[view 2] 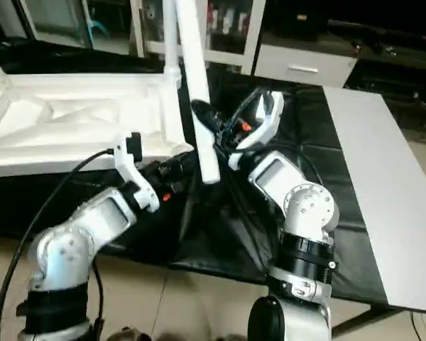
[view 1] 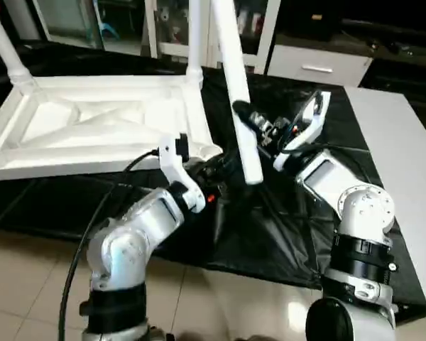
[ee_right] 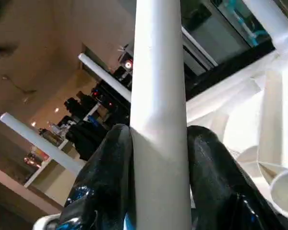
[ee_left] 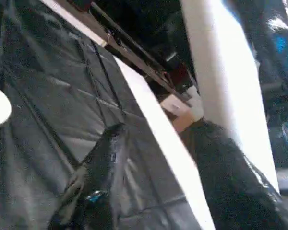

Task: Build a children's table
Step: Pick table leg

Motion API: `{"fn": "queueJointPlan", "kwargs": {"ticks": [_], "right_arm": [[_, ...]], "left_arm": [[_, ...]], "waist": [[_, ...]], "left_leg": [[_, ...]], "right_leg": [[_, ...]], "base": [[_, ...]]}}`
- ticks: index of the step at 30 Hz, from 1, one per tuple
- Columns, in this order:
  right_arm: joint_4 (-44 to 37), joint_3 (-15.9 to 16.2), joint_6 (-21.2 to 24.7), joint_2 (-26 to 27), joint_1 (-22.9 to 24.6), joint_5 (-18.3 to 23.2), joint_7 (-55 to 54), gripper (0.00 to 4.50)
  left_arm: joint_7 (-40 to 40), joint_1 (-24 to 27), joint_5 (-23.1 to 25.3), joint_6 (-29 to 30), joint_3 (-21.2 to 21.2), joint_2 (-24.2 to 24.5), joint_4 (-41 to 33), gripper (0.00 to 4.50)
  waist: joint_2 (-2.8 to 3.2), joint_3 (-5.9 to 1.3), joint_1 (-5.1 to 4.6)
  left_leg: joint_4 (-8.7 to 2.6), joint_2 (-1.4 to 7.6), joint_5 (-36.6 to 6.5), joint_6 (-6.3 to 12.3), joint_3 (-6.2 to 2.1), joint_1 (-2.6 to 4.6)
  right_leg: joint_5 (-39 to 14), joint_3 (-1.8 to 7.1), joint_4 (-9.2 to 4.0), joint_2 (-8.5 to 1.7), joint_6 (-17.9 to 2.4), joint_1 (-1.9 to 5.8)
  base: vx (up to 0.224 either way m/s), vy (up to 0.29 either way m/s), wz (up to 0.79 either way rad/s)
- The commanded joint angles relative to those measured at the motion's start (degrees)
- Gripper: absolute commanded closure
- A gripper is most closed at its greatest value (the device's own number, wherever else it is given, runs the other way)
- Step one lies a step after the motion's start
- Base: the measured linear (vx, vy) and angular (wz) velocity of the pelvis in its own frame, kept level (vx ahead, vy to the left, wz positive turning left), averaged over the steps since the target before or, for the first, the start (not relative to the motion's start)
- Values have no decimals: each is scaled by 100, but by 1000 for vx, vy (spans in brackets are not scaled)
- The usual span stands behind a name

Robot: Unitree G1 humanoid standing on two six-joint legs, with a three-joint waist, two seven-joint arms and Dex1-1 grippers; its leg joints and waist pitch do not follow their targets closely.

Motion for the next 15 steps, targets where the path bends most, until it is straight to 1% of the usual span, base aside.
{"fn": "queueJointPlan", "kwargs": {"ticks": [1, 2, 3, 4, 5, 6, 7, 9, 10, 11, 13, 15], "right_arm": [[-127, 150, 25, 50, -13, 137, 17, 311], [-127, 150, 25, 50, -13, 137, 17, 311], [-133, 155, 17, 43, -8, 140, 13, 311], [-133, 155, 17, 43, -8, 140, 13, 311], [-144, 155, 13, 41, -3, 170, -3, 311], [-148, 155, 12, 40, -1, 181, -9, 311], [-164, 159, -1, 9, 6, 216, -32, 311], [-170, 161, -18, -44, 8, 260, -60, 311], [-165, 150, -27, -68, 7, 295, -71, 311], [-160, 143, -38, -83, 4, 309, -80, 311], [-147, 124, -59, -101, -4, 336, -92, 311], [-126, 106, -78, -109, -14, 347, -99, 311]], "left_arm": [[134, -37, -890, 152, 150, -620, -35, 177], [134, -37, -890, 152, 150, -620, -35, 177], [159, -55, -1116, 201, 237, -659, -25, 175], [159, -55, -1116, 201, 237, -659, -25, 163], [182, -76, -1242, 280, 318, -674, -27, 147], [191, -84, -1291, 311, 349, -680, -28, 136], [209, -87, -1516, 397, 491, -692, -30, 132], [243, -69, -1766, 468, 625, -669, -24, 128], [264, -54, -1944, 490, 678, -655, -15, 106], [279, -46, -2082, 505, 724, -650, -4, 97], [303, -39, -2357, 509, 820, -664, 18, 94], [324, -40, -2568, 483, 906, -695, 42, 72]], "waist": [[5, -393, 23], [1, -393, 23], [-7, -393, 21], [-8, -389, 22], [-9, -389, 25], [14, -390, 20], [12, -390, 18], [17, -391, 22], [16, -389, 21], [17, -387, 22], [24, -381, 21], [24, -385, 30]], "left_leg": [[-473, 444, -531, -120, -179, 96], [-477, 450, -539, -124, -182, 94], [-480, 451, -548, -107, -181, 94], [-484, 451, -559, -108, -183, 90], [-484, 449, -547, -100, -185, 85], [-482, 448, -541, -115, -182, 94], [-483, 447, -542, -135, -185, 94], [-484, 443, -545, -153, -188, 93], [-487, 443, -560, -174, -189, 94], [-490, 443, -579, -179, -189, 94], [-503, 450, -693, -237, -193, 103], [-497, 447, -672, -292, -191, 105]], "right_leg": [[-727, 343, -451, -461, -1068, 259], [-721, 341, -447, -461, -1061, 263], [-724, 341, -455, -453, -1026, 262], [-760, 341, -462, -457, -988, 266], [-769, 343, -463, -459, -960, 271], [-767, 342, -459, -452, -938, 262], [-755, 339, -462, -446, -919, 262], [-752, 339, -462, -444, -903, 266], [-758, 338, -460, -444, -901, 264], [-785, 338, -467, -445, -897, 263], [-919, 340, -480, -442, -841, 258], [-897, 342, -471, -450, -849, 256]], "base": [[0, 0, 0], [0, 0, 0], [0, 0, 0], [0, 0, 0], [0, 0, 0], [0, 0, 0], [0, 0, 0], [0, 0, 0], [0, 0, 0], [0, 0, 0], [0, 0, 0], [0, 0, 0]]}}
